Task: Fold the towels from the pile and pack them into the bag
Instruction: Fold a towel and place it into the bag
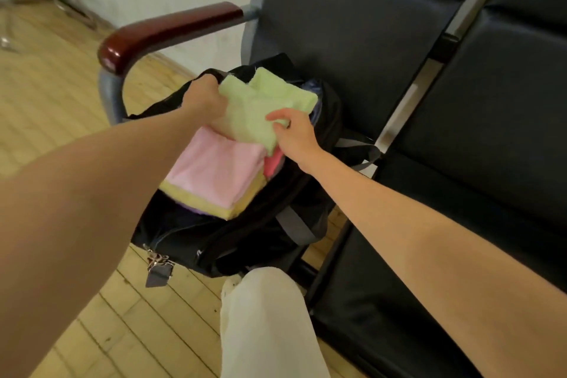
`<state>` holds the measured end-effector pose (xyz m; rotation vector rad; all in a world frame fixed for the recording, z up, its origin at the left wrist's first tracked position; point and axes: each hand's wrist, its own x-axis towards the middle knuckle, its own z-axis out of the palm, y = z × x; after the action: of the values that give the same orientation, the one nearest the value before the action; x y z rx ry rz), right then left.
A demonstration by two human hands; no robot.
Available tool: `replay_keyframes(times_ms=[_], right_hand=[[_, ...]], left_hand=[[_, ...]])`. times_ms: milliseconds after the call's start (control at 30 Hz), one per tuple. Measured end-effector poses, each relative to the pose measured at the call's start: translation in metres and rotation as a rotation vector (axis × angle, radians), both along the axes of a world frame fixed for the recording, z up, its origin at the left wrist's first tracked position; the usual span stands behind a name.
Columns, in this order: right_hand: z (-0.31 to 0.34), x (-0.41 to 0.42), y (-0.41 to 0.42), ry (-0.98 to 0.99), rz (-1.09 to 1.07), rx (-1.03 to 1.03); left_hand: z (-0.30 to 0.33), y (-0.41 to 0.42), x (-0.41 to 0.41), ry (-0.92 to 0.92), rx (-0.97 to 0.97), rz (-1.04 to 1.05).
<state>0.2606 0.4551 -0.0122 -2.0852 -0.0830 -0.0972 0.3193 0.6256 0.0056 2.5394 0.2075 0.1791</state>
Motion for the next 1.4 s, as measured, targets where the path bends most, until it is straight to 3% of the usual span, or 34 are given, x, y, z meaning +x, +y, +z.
replay_keyframes(times_ms=[233,400,633,933,1100,1233,1400], right_hand=[[-0.026,-0.007,0.004,0.155,0.033,-0.062],[-0.011,-0.035,-0.027,0.138,0.02,-0.222],[0.008,-0.113,-0.131,0.291,-0.005,-0.547],[0.02,-0.258,-0.314,0.457,-0.412,-0.568],[0.0,-0.361,-0.414,0.501,-0.599,-0.579],[-0.015,-0.44,-0.474,0.369,-0.831,-0.552],[-0.022,-0.491,-0.523,0.232,-1.039,-0.752]], left_hand=[[-0.025,0.002,0.001,0.105,0.251,0.005],[-0.017,-0.029,-0.035,0.04,0.423,0.04],[0.0,-0.116,-0.112,-0.152,0.449,-0.208],[-0.003,-0.294,-0.221,0.083,0.347,-0.577],[-0.031,-0.386,-0.273,0.145,0.449,-0.873],[-0.043,-0.456,-0.307,0.148,0.459,-1.041],[-0.054,-0.537,-0.341,0.129,0.466,-1.267]])
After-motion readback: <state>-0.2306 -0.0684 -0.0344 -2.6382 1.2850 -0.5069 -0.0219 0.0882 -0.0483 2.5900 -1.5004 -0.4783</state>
